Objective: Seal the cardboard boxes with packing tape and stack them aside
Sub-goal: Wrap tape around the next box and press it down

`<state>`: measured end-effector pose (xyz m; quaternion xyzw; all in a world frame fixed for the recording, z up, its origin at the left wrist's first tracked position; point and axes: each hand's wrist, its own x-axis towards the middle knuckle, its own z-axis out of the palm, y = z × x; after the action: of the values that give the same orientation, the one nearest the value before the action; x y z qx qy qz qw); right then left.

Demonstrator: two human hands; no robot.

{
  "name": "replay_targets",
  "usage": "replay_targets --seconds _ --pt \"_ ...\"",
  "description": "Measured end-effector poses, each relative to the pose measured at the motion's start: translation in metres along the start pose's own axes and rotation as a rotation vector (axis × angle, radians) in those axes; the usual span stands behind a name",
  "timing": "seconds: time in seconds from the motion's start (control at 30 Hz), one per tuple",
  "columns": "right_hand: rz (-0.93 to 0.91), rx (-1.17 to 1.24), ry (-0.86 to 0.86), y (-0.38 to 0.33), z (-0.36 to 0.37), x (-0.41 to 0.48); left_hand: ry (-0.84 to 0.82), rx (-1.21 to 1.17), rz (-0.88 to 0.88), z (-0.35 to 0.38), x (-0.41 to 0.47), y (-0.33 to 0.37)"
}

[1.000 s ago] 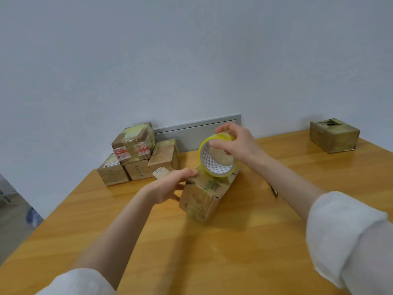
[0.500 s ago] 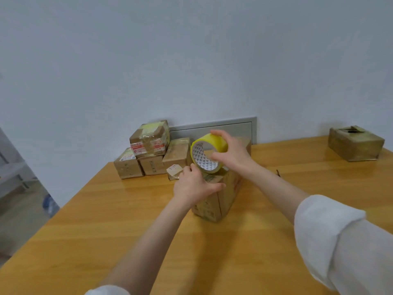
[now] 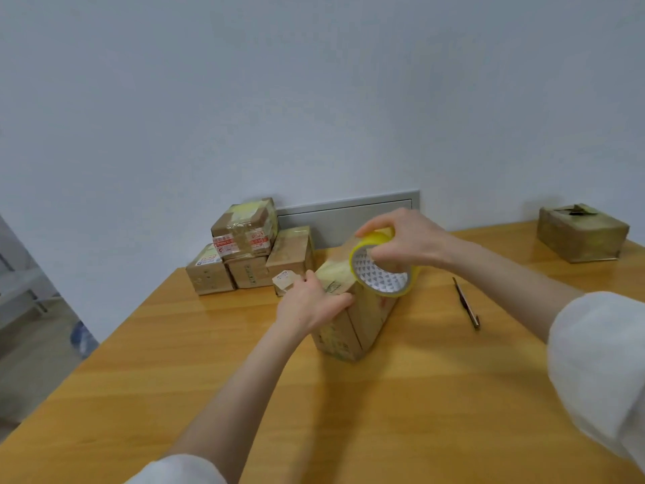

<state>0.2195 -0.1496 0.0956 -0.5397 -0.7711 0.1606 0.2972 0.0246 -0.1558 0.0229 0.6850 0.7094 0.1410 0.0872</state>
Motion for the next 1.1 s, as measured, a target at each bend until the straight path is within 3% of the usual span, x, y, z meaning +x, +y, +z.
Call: replay_targets --seconds 0.23,0.4,0.67,0.8,0.9,1.1 --pt "-0.014 0.081 0.034 0.022 0.010 -0.024 -0.006 0.051 0.004 0.001 -0.002 0.006" --pt "0.041 -0.147 -0.078 0.037 0.008 -0.039 -0.027 0.049 -0.004 -0.002 0.001 0.003" --pt "0.125 -0.103 -0.080 0.055 0.041 -0.052 -0.027 0.091 0.008 0.000 -0.002 0.007" --pt "0.178 -0.150 -0.112 0.056 0.055 -0.052 0.070 0.279 0.252 0.001 -0.004 0.018" --pt "0.184 -0.135 -0.122 0.056 0.058 -0.051 -0.039 0.351 0.402 -0.001 0.003 0.029" --pt "0.223 -0.141 -0.130 0.053 0.062 -0.047 -0.212 0.373 0.481 -0.003 0.009 0.027"
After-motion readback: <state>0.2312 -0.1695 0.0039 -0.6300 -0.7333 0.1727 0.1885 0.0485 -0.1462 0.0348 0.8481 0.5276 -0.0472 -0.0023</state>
